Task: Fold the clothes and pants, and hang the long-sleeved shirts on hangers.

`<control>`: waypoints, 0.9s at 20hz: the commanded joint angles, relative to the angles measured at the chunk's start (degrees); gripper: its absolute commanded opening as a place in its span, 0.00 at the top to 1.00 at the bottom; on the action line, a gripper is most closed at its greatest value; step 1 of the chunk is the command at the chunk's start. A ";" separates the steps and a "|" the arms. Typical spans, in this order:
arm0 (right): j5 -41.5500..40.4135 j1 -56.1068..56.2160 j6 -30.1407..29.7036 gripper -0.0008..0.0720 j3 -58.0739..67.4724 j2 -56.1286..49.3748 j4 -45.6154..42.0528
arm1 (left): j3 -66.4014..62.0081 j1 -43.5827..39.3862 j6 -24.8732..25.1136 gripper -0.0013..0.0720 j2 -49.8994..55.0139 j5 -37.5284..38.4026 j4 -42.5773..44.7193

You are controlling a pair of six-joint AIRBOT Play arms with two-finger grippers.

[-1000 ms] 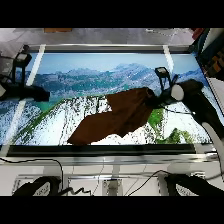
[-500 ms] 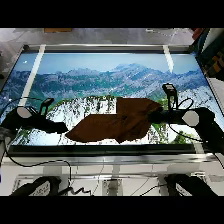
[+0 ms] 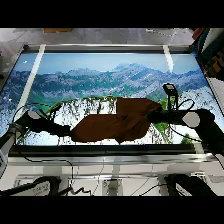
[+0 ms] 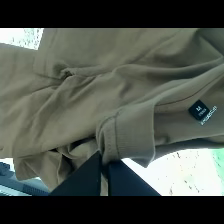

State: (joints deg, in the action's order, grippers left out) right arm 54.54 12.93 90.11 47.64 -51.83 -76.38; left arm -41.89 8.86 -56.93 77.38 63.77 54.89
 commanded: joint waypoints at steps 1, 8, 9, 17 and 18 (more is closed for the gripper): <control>-0.83 -0.04 0.00 0.97 0.17 0.04 -0.72 | -2.12 0.31 1.90 0.96 0.70 -3.56 -6.38; -1.55 -0.11 0.24 0.97 7.08 0.13 -13.53 | -28.81 3.28 1.64 0.96 -4.90 -3.87 -8.92; -1.51 -0.26 0.26 0.97 8.48 0.13 -15.41 | -33.14 4.44 1.64 0.96 -6.16 -4.92 -8.90; 0.09 -10.56 0.15 0.97 16.83 2.56 -14.84 | -40.24 15.78 1.66 0.96 -18.71 -12.09 -8.94; 0.09 -10.36 -0.02 0.97 17.92 3.61 -14.01 | -40.24 16.28 1.66 0.96 -19.71 -12.15 -8.92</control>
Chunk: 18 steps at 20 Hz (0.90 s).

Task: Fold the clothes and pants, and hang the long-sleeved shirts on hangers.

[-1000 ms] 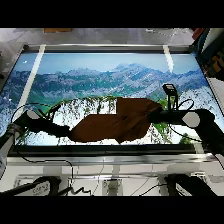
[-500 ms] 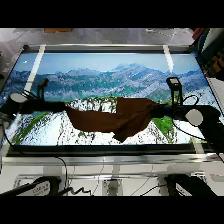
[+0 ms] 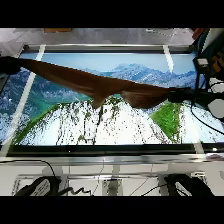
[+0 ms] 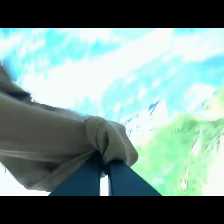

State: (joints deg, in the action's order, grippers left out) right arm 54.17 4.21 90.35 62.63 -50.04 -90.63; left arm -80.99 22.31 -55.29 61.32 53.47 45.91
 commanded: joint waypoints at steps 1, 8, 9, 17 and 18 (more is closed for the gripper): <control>0.48 -1.66 -1.20 0.97 3.67 2.91 1.77 | -1.14 2.93 0.02 0.96 -4.37 -1.86 0.09; 12.74 -1.66 -2.67 0.97 1.05 6.93 8.72 | 1.88 1.86 0.04 0.96 -3.30 9.68 0.90; 12.26 -1.66 -2.69 0.97 -1.29 6.93 10.34 | 4.20 1.03 0.04 0.96 -2.40 10.12 0.96; -1.40 -1.66 -2.64 0.97 -17.92 3.08 17.73 | 15.10 -11.34 0.26 0.96 16.37 0.92 -0.70; -1.75 -1.66 -2.64 0.97 -17.92 2.38 17.75 | 15.10 -12.17 0.26 0.96 18.18 -3.13 -1.51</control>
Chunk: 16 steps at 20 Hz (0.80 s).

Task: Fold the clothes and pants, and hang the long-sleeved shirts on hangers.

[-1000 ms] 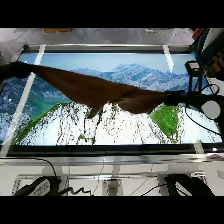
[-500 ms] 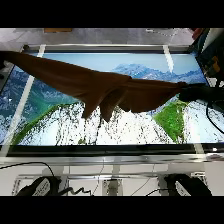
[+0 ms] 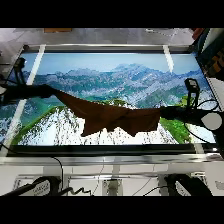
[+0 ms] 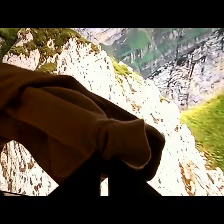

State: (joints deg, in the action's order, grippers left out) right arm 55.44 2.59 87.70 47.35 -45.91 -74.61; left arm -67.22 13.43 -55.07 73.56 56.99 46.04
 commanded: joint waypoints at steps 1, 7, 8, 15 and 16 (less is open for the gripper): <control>-3.58 -0.04 0.00 0.97 -2.64 -2.14 1.75 | 1.33 -3.76 0.02 0.96 7.21 -10.62 -2.32; -5.75 -0.04 0.00 0.97 -2.64 -2.38 1.70 | 1.33 -1.55 3.82 0.25 6.80 4.26 10.12; -5.88 -0.04 -0.02 0.97 -2.64 -2.38 1.62 | 1.53 -1.66 5.70 0.40 6.82 12.63 13.27; -7.87 -0.04 0.00 0.97 -2.64 -2.38 1.25 | 13.20 -12.22 18.49 0.40 7.45 25.27 11.91; -7.98 -0.04 0.00 0.97 -2.64 -2.38 1.25 | 13.86 -13.64 18.49 0.32 7.91 24.61 12.09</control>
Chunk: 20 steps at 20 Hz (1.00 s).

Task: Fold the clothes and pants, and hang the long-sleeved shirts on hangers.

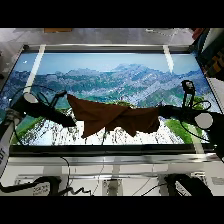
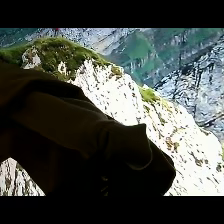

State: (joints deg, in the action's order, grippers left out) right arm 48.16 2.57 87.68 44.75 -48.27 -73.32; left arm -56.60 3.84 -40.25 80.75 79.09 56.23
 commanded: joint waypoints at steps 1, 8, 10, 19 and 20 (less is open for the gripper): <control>-0.85 -0.02 0.02 0.97 -0.04 -0.02 -0.04 | 3.43 -5.29 3.67 0.26 1.29 1.77 1.81; -0.83 -0.02 0.02 0.97 -0.04 0.00 -0.02 | 3.43 -10.51 3.67 0.25 5.60 -4.85 1.84; -0.83 -0.02 0.02 0.97 -0.04 0.00 0.00 | 3.43 -10.64 3.67 0.34 6.67 -5.99 1.86; -0.83 -0.02 0.02 0.97 0.07 0.00 0.02 | 2.78 -10.64 2.89 0.96 7.93 -7.50 0.72; -0.79 -0.02 0.02 0.97 0.44 0.02 0.02 | 1.68 -10.62 1.92 0.96 7.67 -6.56 0.20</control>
State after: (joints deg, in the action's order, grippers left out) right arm 47.31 2.59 87.68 44.82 -48.27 -73.34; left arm -53.74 -6.76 -37.06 88.60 71.42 57.74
